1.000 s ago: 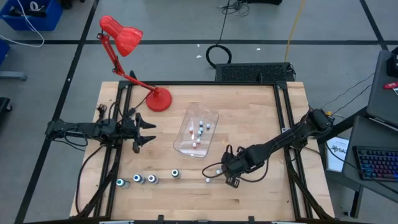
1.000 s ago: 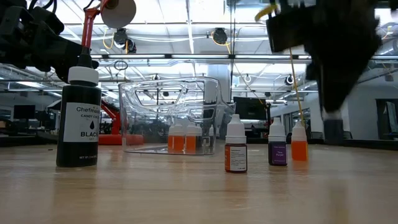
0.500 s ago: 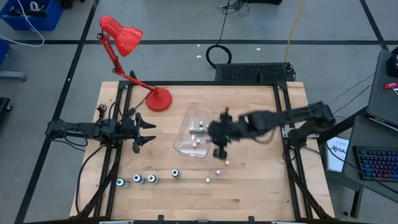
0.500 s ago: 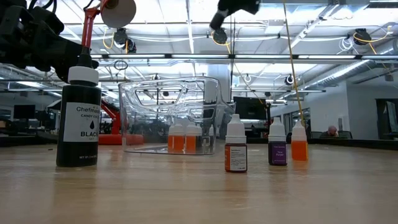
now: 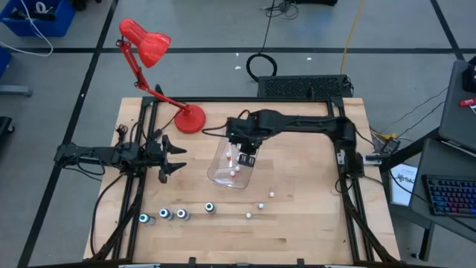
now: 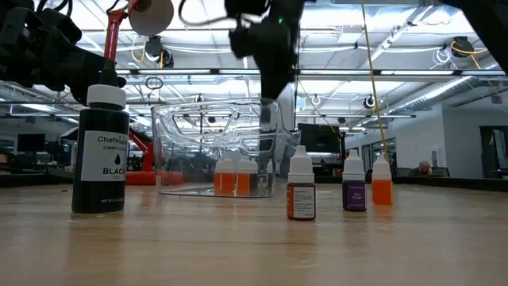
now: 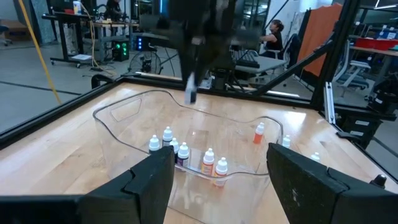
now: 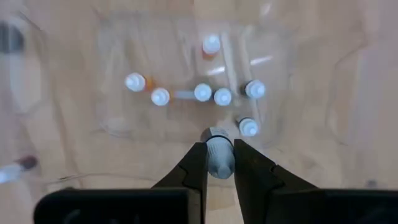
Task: Pick & Place food coloring
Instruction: Put the small green food coloring bottle into the transparent bin
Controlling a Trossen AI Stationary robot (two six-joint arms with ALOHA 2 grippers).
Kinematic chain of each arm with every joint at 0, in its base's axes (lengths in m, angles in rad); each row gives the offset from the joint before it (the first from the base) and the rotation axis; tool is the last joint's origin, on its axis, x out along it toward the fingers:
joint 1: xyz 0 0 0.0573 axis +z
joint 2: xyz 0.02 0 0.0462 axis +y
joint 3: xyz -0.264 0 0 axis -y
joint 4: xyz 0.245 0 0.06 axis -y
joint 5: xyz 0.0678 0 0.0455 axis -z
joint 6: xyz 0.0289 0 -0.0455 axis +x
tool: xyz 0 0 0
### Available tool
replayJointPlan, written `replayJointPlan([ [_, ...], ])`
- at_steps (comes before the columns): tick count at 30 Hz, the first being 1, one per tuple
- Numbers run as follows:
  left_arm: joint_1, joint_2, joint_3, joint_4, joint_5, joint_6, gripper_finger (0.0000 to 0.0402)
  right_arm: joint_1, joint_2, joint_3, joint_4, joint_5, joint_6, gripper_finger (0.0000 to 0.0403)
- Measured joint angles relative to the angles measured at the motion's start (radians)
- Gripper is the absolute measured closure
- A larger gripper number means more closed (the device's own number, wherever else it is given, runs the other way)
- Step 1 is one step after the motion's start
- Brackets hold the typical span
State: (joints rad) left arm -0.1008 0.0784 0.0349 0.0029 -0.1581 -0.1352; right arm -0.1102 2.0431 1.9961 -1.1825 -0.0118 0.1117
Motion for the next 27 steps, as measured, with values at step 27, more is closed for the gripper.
replayJointPlan([
  [27,0.000,0.000,0.000,0.000,0.000,0.000,0.0149,0.007,0.149,-0.119,0.118,-0.099,-0.071,0.0361],
])
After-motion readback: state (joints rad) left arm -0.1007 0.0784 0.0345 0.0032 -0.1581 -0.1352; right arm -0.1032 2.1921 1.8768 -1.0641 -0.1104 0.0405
